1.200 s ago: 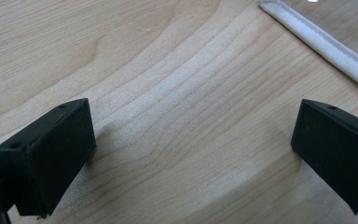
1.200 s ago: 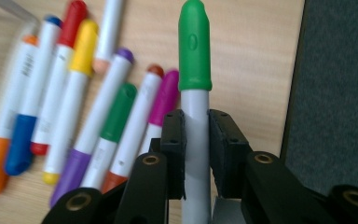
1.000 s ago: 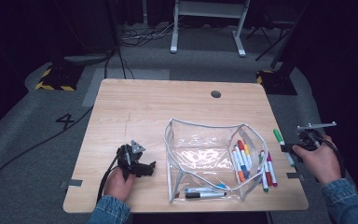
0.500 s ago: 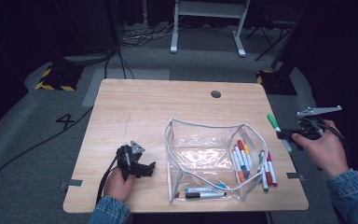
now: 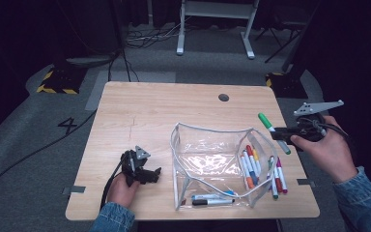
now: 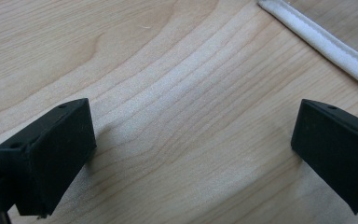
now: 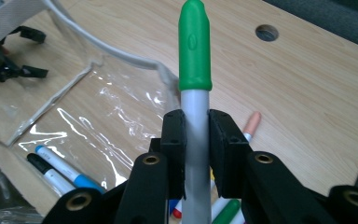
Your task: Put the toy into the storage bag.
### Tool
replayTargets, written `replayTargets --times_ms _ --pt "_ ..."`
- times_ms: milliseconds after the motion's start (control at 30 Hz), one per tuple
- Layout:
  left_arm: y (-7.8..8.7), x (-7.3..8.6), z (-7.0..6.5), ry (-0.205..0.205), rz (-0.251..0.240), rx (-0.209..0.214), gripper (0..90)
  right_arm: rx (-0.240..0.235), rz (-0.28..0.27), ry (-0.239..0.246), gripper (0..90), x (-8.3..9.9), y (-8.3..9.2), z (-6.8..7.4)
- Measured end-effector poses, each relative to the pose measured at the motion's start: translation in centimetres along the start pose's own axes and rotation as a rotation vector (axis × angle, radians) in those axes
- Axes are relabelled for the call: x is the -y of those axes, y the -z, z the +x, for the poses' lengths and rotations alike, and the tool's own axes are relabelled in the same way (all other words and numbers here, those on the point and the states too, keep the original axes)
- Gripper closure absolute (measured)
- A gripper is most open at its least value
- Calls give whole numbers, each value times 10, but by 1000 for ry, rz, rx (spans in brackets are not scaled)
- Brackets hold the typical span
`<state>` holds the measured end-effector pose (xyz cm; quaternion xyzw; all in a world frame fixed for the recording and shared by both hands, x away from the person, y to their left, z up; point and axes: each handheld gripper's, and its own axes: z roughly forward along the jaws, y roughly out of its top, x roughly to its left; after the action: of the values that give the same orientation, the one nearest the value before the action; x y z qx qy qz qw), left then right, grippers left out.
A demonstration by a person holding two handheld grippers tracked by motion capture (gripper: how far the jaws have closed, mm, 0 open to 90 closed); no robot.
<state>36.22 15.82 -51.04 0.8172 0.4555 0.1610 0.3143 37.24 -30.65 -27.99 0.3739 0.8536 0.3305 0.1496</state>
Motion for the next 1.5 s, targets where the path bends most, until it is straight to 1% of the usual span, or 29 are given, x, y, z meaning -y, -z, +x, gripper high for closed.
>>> replayTargets --times_ms 33,167,200,233,400,500,733,867,900,933,1067,1500 --pt "0 0 0 0 0 0 0 -6 0 8 772 -2 0 3" --pt "0 0 0 -1 1 0 0 -27 5 68 773 -13 -2 21" --pt "0 0 0 0 0 0 0 -38 10 84 772 -15 -3 26" --pt "0 0 0 0 0 0 0 -44 11 90 772 -16 -3 28" --pt "0 0 0 0 0 0 0 -93 31 154 772 -26 -9 48" --pt "0 0 0 0 0 0 0 -134 50 183 772 -29 -16 58" --pt "0 0 0 0 0 0 0 -241 128 245 772 -34 -37 75" --pt "0 0 0 0 0 0 0 -274 167 285 772 -36 -49 84" --pt "0 0 0 0 0 0 0 -289 192 299 772 -37 -55 88" --pt "0 0 0 0 0 0 0 -289 192 299 772 -37 -55 88" --pt "0 0 0 0 0 0 0 -323 230 327 772 -38 -67 96" --pt "0 0 0 -2 0 -2 0 -368 358 440 772 -37 -100 126"
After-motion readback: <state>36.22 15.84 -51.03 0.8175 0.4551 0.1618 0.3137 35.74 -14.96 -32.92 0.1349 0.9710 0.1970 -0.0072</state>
